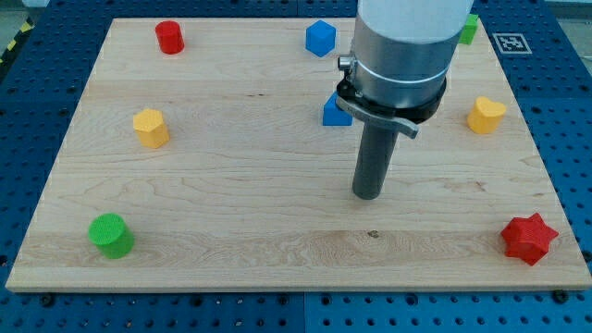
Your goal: Move your arm closer to the blue triangle
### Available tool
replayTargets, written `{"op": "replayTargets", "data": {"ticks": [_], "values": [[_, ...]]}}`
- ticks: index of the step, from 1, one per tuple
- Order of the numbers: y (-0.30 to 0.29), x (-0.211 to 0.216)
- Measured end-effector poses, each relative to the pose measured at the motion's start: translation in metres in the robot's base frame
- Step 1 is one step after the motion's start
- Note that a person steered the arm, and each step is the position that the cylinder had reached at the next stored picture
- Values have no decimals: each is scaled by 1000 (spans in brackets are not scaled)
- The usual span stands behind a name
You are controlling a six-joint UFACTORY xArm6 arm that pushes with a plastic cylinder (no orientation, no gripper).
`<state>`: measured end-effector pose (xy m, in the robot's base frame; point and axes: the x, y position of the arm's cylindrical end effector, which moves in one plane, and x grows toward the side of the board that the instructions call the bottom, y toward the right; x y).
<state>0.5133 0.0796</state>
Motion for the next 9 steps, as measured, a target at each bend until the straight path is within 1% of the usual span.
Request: {"op": "replayTargets", "data": {"ticks": [1, 3, 7, 9], "values": [[6, -13], [37, -34], [47, -81], [47, -84]]}}
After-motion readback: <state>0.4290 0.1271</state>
